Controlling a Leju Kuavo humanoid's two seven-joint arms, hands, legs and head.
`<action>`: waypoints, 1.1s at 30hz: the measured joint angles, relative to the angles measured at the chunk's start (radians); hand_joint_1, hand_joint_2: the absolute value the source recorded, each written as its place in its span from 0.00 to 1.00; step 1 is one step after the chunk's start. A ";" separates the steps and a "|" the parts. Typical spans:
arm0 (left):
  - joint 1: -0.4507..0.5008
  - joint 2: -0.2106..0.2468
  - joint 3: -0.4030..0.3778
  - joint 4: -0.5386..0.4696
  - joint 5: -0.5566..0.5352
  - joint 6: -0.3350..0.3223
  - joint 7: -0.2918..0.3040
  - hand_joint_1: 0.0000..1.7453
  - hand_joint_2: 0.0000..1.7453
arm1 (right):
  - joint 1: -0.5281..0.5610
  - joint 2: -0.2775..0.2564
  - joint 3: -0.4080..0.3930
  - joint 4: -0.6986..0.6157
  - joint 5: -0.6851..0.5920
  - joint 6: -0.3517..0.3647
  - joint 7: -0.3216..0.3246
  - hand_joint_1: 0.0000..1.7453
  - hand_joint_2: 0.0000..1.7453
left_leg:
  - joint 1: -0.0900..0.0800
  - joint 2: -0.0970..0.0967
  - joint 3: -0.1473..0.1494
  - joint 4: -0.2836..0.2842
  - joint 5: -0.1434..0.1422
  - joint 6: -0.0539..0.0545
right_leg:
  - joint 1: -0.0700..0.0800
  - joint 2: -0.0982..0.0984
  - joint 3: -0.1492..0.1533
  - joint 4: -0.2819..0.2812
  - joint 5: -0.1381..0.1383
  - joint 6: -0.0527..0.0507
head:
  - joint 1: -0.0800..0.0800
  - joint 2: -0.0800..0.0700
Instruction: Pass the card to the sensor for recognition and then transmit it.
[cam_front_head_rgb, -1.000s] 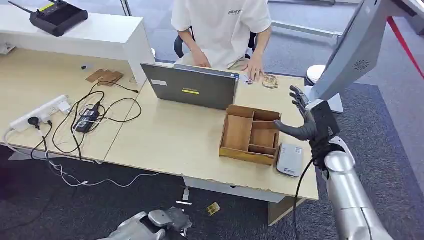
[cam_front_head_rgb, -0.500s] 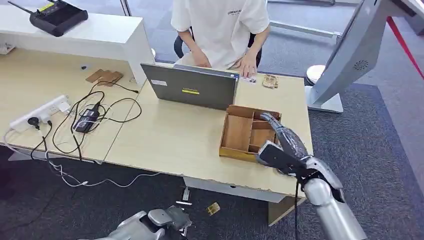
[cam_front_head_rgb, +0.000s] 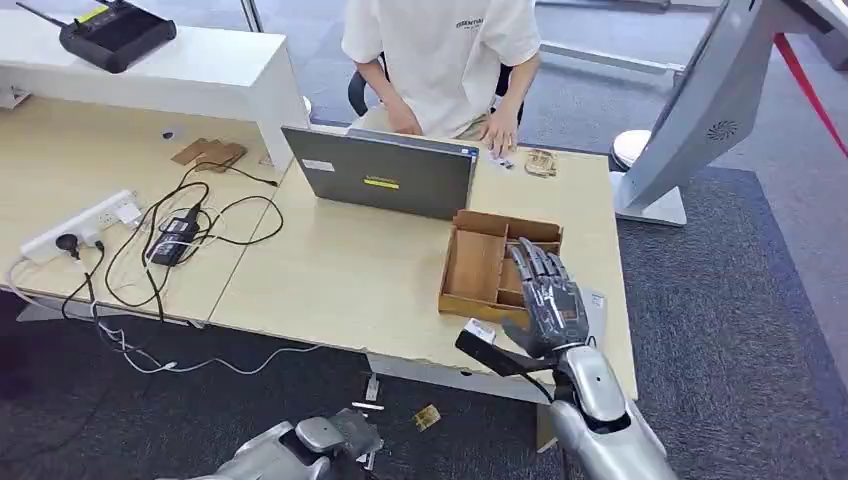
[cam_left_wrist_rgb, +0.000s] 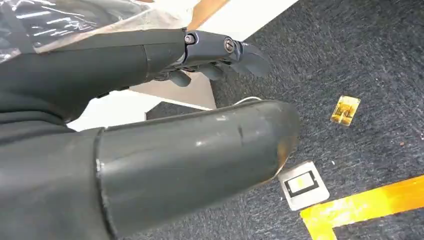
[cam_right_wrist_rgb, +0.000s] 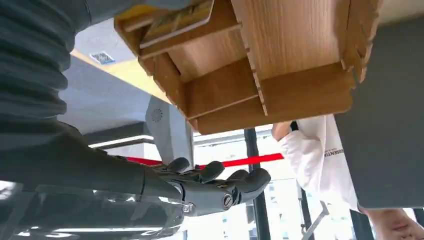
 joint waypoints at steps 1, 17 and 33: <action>0.000 0.000 0.000 0.000 0.000 0.001 0.000 0.00 0.00 | 0.001 0.008 0.007 0.027 0.000 -0.030 0.005 0.00 1.00 | 0.000 0.000 0.000 0.000 0.000 0.000 | 0.000 0.000 0.000 0.000 0.000 0.000 | 0.000 0.000; 0.001 0.000 0.000 0.000 -0.020 0.001 -0.012 0.00 0.00 | -0.011 0.056 0.035 0.281 -0.042 -0.180 0.000 0.00 1.00 | 0.000 0.000 0.000 0.000 0.000 0.000 | 0.000 0.000 0.000 0.000 0.000 0.000 | 0.000 0.000; 0.002 0.000 0.000 0.002 -0.034 0.001 -0.018 0.00 0.00 | -0.079 0.079 0.033 0.415 -0.098 -0.283 -0.075 0.00 1.00 | 0.000 0.000 0.000 0.000 0.000 0.000 | 0.000 0.000 0.000 0.000 0.000 0.000 | 0.000 0.000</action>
